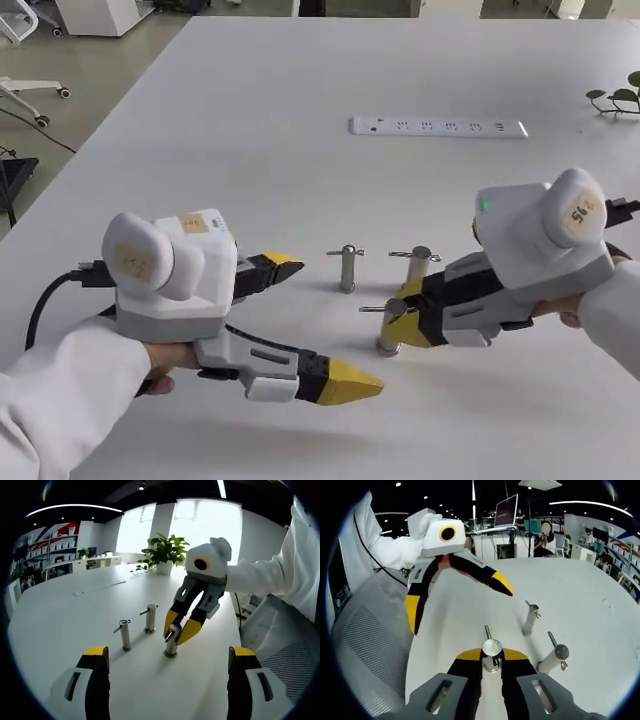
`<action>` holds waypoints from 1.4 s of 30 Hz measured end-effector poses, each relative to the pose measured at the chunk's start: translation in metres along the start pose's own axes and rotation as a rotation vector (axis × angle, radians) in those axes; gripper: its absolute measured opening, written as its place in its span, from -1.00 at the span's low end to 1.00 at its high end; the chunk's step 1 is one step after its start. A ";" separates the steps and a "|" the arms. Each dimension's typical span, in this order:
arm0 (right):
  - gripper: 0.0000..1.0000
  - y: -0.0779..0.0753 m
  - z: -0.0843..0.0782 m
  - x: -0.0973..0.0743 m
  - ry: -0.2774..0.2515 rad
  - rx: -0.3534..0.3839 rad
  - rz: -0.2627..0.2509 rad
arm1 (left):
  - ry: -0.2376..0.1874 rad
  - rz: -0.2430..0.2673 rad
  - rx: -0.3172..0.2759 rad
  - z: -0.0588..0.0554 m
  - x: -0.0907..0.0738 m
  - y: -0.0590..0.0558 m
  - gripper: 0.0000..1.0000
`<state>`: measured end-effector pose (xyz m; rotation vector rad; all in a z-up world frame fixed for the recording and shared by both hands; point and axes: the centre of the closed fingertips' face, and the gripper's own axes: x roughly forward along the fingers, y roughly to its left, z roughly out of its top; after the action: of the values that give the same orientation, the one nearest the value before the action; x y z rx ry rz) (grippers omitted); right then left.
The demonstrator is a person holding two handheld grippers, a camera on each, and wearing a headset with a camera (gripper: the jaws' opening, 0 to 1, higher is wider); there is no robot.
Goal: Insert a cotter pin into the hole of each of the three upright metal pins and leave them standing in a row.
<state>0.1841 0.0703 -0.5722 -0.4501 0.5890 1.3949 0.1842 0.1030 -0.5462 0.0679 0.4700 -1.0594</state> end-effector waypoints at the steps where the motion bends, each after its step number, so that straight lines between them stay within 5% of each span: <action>1: -0.84 -0.001 0.000 0.000 0.002 -0.027 -0.006 | -0.002 0.002 -0.001 0.000 0.000 0.000 0.98; 2: -0.85 -0.002 -0.001 -0.003 0.007 -0.062 -0.022 | -0.005 0.004 -0.005 0.001 0.000 0.000 0.98; 7: -0.85 -0.011 0.004 -0.027 -0.038 -0.012 -0.042 | -0.007 0.019 -0.009 0.002 0.000 0.002 0.98; 18: -0.85 -0.052 -0.038 -0.070 0.012 0.035 -0.141 | 0.015 0.048 -0.022 0.002 0.002 0.007 0.98; 25: -0.85 -0.074 -0.048 -0.073 -0.007 0.069 -0.178 | 0.039 0.047 -0.012 0.000 -0.002 0.003 0.98; 42: -0.84 -0.081 -0.049 -0.069 -0.021 0.034 -0.156 | 0.047 0.077 -0.014 0.000 -0.009 0.007 0.94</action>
<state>0.2539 -0.0240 -0.5706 -0.4447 0.5479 1.2376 0.1864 0.1142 -0.5441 0.0980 0.5129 -0.9807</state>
